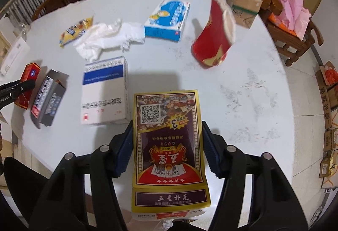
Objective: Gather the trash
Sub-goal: 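Reach to the red cigarette pack with the left tool while the right tool reaches the gold card pack, then close the left tool on the red pack while the right tool grips the gold pack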
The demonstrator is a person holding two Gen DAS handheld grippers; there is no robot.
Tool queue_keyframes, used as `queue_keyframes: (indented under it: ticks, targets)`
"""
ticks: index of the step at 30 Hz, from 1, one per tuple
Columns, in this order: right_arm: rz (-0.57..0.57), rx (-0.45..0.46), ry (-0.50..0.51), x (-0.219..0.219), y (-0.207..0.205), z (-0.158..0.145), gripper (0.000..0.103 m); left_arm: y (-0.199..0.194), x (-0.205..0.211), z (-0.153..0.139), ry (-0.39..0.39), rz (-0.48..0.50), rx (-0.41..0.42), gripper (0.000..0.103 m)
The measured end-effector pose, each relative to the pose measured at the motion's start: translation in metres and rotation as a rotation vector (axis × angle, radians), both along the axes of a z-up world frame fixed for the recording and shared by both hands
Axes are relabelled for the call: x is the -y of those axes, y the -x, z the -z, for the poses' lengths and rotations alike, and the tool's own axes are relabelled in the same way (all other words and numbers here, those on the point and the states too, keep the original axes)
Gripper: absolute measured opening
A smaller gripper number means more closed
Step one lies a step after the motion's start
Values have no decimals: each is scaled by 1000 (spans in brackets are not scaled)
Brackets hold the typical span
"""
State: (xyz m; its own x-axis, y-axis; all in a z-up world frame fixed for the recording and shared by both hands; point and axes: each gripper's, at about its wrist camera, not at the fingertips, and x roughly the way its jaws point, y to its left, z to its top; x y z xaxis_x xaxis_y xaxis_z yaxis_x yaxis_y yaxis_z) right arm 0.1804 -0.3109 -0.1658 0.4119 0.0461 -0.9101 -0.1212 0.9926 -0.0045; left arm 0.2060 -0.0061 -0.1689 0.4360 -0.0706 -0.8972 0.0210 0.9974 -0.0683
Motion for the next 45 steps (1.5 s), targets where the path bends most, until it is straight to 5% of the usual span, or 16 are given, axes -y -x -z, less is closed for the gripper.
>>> queue_keyframes:
  ticks: [27,45]
  targets:
    - [28,158,-84,0,93,-63,58,90,24,-62,7,48,130,54]
    - [-26,318,-125,-17,225,-87,58,215,80,-79,52,222,264,54]
